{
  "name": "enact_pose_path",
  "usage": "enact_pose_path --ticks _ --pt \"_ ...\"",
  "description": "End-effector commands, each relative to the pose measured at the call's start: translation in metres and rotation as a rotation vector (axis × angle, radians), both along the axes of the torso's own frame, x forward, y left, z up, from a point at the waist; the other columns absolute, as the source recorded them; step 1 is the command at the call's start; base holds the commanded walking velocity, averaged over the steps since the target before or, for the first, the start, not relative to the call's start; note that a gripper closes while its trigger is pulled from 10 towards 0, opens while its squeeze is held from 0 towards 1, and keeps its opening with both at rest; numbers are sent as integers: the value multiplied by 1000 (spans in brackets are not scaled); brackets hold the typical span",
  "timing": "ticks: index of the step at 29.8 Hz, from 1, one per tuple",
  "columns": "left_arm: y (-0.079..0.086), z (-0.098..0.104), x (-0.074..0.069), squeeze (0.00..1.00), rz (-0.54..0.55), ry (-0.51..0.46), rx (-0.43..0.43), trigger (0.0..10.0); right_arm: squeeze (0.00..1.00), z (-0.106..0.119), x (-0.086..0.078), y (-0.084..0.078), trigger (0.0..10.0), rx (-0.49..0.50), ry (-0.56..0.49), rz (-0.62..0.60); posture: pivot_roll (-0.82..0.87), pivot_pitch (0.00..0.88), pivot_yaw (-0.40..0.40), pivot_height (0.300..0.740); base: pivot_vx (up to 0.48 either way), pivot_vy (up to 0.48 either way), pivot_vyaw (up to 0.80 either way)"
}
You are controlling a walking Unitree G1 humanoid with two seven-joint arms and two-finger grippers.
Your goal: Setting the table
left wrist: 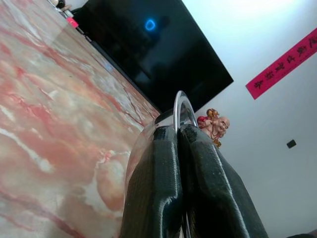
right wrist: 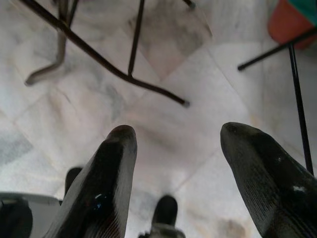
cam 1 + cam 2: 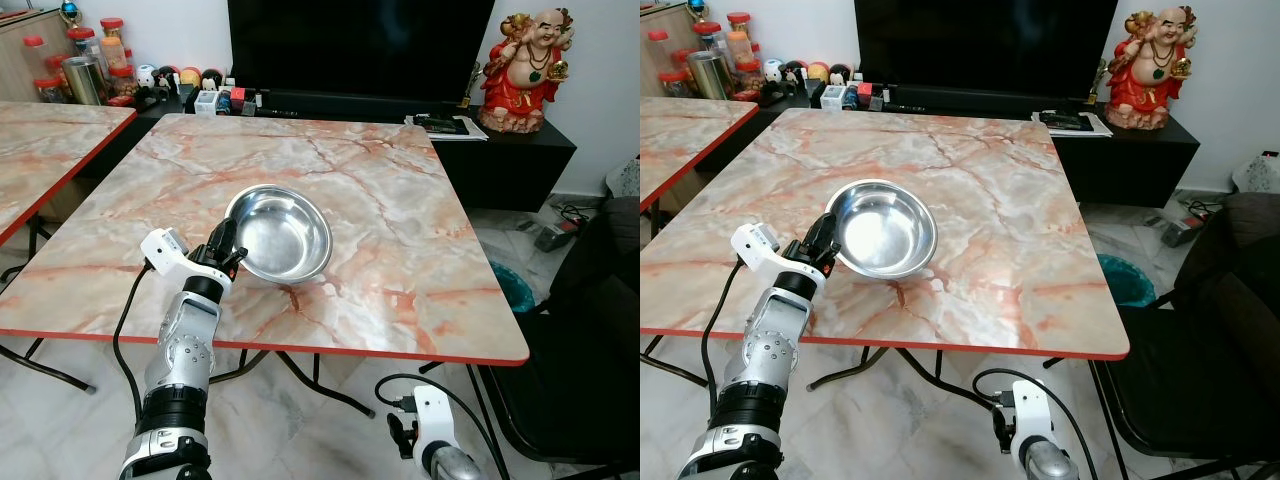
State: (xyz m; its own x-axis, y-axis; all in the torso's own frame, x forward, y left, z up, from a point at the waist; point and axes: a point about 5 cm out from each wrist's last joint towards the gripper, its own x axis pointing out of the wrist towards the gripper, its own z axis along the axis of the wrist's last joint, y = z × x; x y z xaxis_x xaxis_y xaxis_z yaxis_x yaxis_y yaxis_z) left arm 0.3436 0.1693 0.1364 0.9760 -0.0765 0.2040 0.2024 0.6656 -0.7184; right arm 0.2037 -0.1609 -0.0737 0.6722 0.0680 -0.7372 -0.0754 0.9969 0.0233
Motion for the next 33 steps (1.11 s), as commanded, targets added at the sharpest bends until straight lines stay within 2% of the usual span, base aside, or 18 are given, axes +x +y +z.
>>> enact_pose_path --ticks 1,7,13,17,21,24,30,33 --pt "-4 4 2 0 -18 -5 -18 10000 0 -3 -6 -9 10000 -20 24 -28 82 0 -27 740 0 0 0" --pt "-7 5 5 0 -33 3 -12 10000 0 -9 -19 -14 10000 -29 54 -52 70 0 -9 740 0 0 0" --pt "-8 5 13 0 -33 34 -12 10000 0 -11 -23 -16 10000 -30 60 -80 61 0 3 740 0 0 0" --pt "-8 6 24 0 8 100 -99 10000 0 -10 -23 -15 10000 -24 55 -93 47 0 16 740 0 0 0" --pt "-10 5 28 0 17 127 -123 10000 0 -11 -23 -15 10000 -21 55 -99 39 0 23 740 0 0 0" --pt "-8 0 31 0 63 196 -172 10000 0 -11 -24 -15 10000 -19 55 -112 33 0 29 740 0 0 0" --pt "-4 -9 27 0 87 243 -190 10000 0 -12 -26 -16 10000 -18 55 -125 32 0 35 740 0 0 0" --pt "0 -16 20 0 98 259 -191 10000 0 -12 -27 -17 10000 -20 57 -124 41 0 30 740 0 0 0"
